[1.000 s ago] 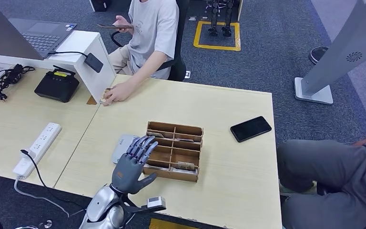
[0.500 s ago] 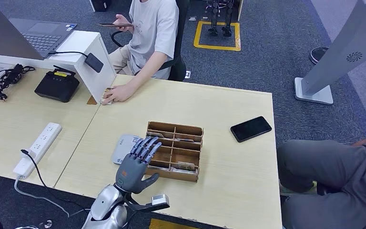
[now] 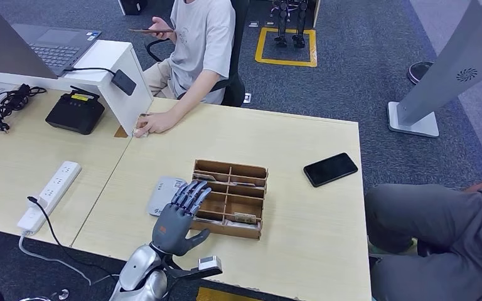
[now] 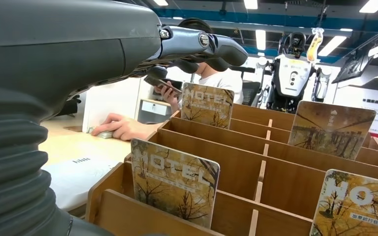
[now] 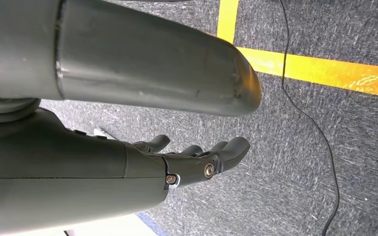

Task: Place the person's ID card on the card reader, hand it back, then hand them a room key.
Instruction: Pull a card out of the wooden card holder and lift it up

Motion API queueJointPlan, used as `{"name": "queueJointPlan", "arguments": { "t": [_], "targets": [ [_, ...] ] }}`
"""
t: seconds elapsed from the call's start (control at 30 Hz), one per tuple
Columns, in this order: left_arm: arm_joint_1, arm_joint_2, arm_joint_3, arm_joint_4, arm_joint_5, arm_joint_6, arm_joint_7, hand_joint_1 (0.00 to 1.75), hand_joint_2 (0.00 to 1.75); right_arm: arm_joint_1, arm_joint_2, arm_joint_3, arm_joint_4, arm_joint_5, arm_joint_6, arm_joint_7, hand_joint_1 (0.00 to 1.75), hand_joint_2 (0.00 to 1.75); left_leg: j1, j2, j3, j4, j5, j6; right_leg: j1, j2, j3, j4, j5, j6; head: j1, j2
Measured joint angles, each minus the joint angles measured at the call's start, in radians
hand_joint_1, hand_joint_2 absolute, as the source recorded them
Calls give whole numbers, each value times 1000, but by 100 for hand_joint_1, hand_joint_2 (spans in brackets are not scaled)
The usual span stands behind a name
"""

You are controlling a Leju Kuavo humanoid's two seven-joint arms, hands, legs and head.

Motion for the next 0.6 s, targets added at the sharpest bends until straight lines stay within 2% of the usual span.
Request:
{"name": "queueJointPlan", "arguments": {
  "t": [0.3, 0.6],
  "targets": [
    [-1, 5, 0, 6, -39, 0, 41, 0, 175, 0, 0, 0, 0, 0, 0, 3, 0, 0, 0, 0, 0, 0, 0, 0, 0, 0, 0, 0, 0, 0, 0, 0],
    [-3, 11, 0, 14, -20, 0, 36, 0, 175, 0, 0, -6, 0, 3, 0, 1, 0, 0, 0, 0, 0, 0, 0, 0, 0, 0, 0, 0, 0, 0, 0, 0]
  ]
}}
